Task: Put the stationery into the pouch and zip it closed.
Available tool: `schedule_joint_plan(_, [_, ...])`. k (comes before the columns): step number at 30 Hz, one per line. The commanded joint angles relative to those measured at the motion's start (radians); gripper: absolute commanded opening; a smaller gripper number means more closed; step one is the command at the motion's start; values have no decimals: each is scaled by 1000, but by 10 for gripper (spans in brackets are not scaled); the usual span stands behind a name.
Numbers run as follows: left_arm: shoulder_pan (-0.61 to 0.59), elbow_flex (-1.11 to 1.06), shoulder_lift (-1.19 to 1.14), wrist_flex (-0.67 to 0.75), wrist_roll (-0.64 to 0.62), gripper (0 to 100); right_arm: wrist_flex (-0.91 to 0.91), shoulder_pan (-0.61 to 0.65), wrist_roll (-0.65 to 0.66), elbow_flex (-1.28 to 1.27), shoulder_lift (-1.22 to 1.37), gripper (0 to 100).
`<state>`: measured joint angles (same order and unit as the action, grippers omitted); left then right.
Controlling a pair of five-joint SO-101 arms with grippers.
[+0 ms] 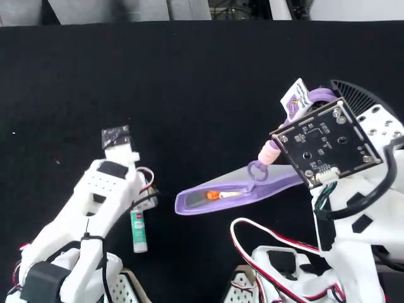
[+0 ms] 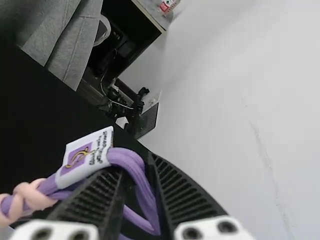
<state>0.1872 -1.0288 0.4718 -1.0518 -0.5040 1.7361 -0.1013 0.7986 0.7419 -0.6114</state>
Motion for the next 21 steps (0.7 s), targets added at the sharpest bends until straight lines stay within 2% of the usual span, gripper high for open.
schedule_joint_plan(1, [8, -25, 5, 38, -14, 212, 11, -15, 3, -4, -5, 11])
schedule_joint_plan(17, [12, -44, 0, 32, -12, 212, 11, -15, 3, -4, -5, 11])
schedule_joint_plan(19, [19, -53, 2, 34, -12, 185, 11, -15, 3, -4, -5, 11])
schedule_joint_plan(21, [19, -48, 0, 40, -3, 111, 11, -15, 3, -4, -5, 11])
